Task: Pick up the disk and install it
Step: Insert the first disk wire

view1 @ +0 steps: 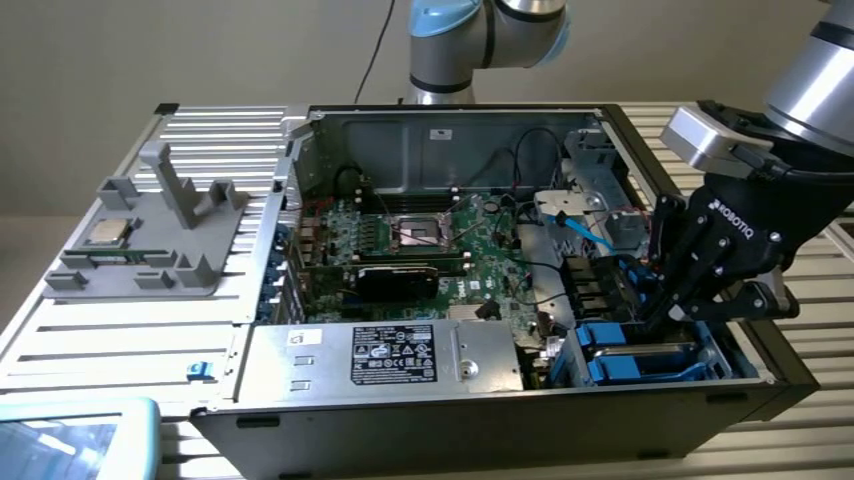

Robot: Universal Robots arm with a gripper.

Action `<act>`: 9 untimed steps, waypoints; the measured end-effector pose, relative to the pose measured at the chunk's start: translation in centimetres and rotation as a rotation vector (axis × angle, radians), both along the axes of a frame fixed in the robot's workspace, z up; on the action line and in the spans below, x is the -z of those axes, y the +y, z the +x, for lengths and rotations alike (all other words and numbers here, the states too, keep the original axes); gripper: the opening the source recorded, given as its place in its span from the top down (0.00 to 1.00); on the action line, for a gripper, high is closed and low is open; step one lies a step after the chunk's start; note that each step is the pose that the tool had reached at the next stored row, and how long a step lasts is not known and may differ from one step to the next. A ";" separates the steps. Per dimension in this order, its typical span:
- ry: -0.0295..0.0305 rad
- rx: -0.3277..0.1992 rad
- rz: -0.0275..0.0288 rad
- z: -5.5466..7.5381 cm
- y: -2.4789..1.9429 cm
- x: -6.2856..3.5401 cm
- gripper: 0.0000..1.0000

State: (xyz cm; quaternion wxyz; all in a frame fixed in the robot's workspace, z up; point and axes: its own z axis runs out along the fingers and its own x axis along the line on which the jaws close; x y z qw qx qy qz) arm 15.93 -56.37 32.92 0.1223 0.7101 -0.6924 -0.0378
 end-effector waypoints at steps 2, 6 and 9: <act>0.0000 0.001 -0.0001 0.0 0.00 0.01 0.83; 0.0000 0.001 -0.0002 0.0 0.00 0.07 0.83; 0.0000 0.001 -0.0002 0.0 0.00 0.10 0.83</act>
